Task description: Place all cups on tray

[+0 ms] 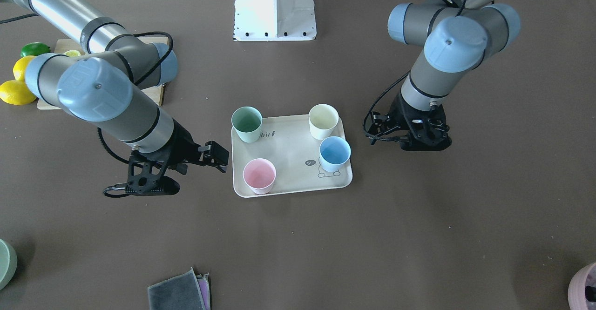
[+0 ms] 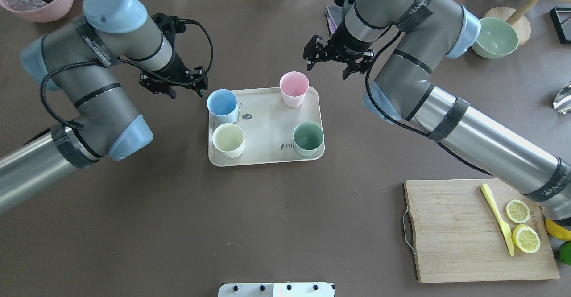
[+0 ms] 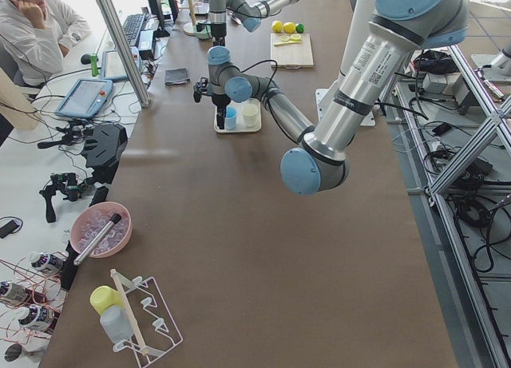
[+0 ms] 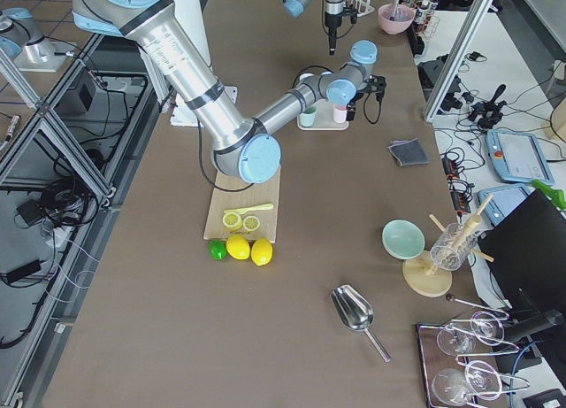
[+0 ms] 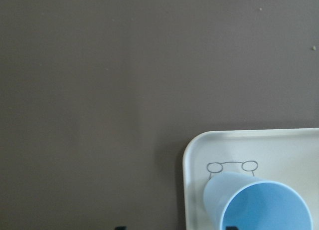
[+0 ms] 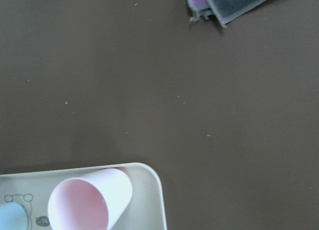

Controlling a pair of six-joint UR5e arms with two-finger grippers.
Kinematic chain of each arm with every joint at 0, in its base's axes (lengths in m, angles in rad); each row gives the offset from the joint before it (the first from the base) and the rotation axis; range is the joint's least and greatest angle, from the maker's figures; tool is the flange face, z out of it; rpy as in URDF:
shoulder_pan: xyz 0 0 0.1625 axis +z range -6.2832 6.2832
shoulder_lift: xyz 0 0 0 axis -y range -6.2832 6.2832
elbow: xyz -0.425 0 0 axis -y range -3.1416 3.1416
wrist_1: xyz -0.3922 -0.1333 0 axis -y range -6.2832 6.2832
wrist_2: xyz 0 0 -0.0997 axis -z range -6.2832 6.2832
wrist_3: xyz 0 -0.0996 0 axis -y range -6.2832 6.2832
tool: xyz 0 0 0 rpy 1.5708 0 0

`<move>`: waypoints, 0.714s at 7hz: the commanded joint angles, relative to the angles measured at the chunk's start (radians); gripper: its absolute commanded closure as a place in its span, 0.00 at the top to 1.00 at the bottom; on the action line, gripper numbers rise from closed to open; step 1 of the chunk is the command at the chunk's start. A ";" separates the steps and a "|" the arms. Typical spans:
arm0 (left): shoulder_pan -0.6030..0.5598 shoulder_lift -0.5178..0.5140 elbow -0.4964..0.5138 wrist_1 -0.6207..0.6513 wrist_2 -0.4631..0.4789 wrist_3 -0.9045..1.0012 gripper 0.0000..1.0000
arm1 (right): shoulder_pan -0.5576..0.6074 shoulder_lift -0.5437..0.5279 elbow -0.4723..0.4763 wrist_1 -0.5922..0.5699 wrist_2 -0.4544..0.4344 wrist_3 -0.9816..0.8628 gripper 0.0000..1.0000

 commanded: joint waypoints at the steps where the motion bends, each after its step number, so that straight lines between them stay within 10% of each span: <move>1: -0.121 0.170 -0.099 0.064 -0.008 0.248 0.98 | 0.172 -0.158 0.032 -0.006 0.097 -0.263 0.99; 5: -0.481 0.482 -0.124 0.059 -0.132 0.867 0.98 | 0.374 -0.311 0.040 -0.214 0.099 -0.841 0.99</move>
